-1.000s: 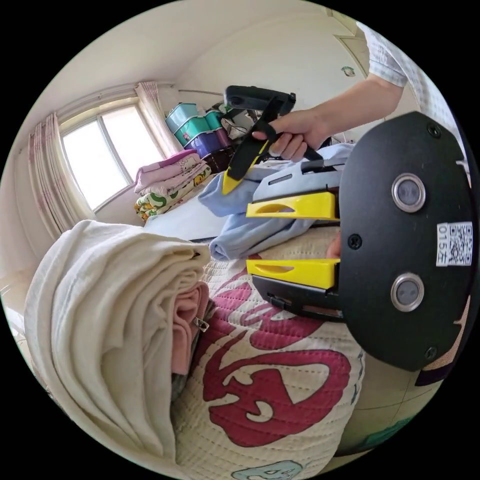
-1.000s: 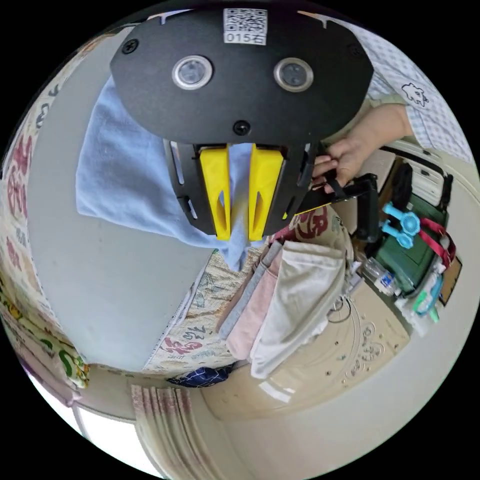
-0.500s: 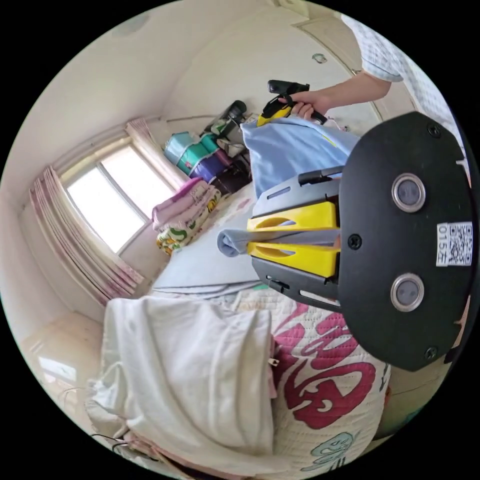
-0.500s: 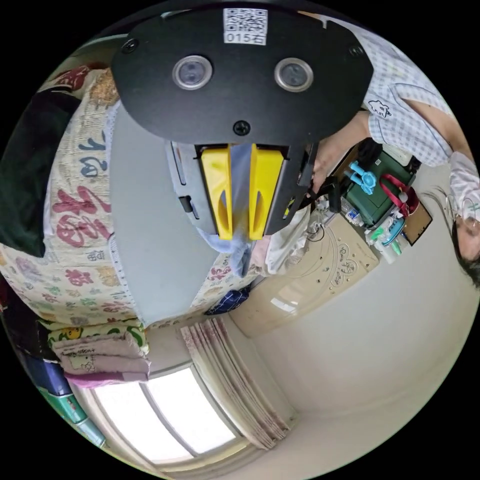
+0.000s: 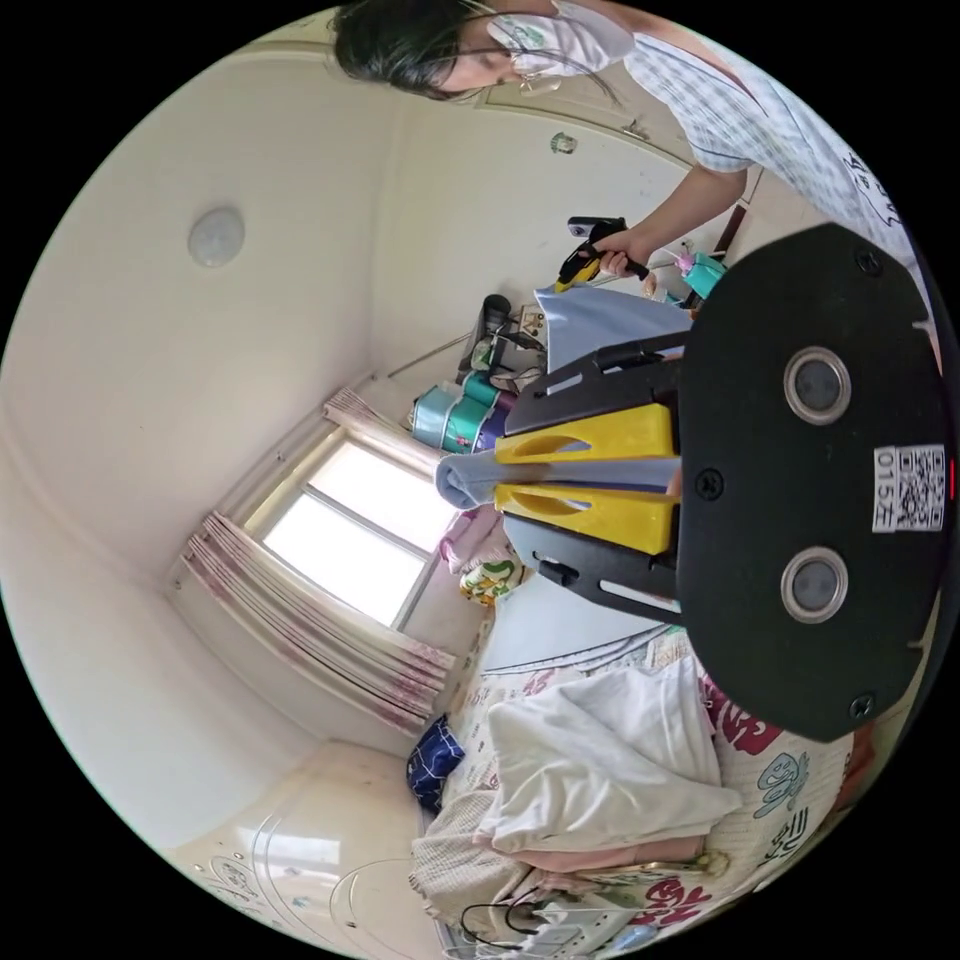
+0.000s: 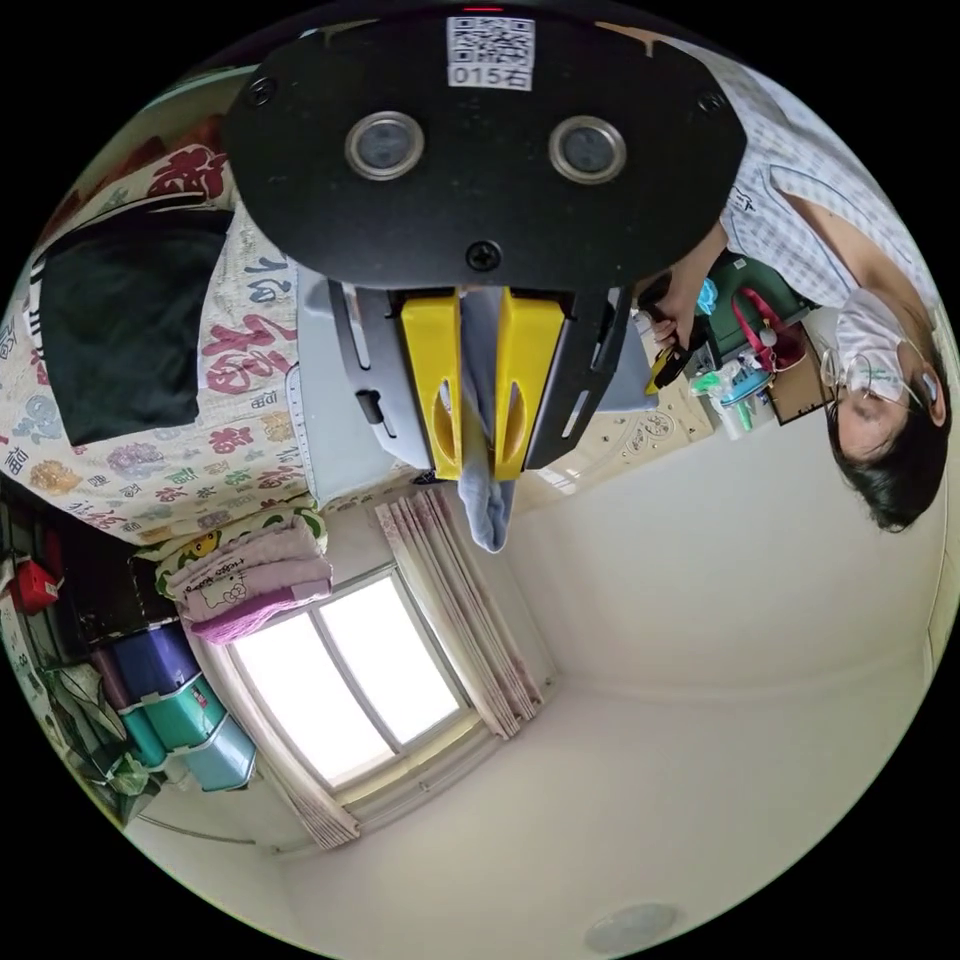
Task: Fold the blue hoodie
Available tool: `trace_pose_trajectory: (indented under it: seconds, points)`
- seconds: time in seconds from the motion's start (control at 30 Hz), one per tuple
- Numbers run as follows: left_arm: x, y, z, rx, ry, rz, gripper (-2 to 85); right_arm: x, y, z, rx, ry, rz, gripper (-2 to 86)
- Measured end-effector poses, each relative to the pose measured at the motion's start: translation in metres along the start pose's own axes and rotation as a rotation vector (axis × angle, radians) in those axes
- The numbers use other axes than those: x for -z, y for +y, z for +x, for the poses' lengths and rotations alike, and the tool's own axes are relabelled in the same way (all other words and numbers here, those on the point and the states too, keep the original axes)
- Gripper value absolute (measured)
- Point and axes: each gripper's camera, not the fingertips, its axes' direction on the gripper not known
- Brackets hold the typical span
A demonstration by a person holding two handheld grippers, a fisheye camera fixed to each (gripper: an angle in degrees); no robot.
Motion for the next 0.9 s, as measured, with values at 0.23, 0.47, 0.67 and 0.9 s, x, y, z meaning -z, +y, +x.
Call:
trace_pose_trajectory:
  seconds: [0.23,0.47,0.67,0.9]
  points:
    - [0.029,-0.029,0.016,-0.006,0.042,0.026,1.0,0.034,-0.014,0.002,0.009,-0.002,0.013,5.6]
    - [-0.054,-0.008,-0.054,0.091,-0.100,-0.110,1.8,-0.047,-0.024,0.118,-0.185,0.080,-0.069,5.7]
    - [-0.177,0.050,-0.126,0.215,-0.392,-0.366,4.7,-0.174,-0.015,0.218,-0.268,0.424,-0.281,5.3]
    - [-0.170,0.064,-0.085,0.039,-0.367,-0.423,5.9,-0.166,-0.007,0.228,-0.211,0.228,-0.405,5.6]
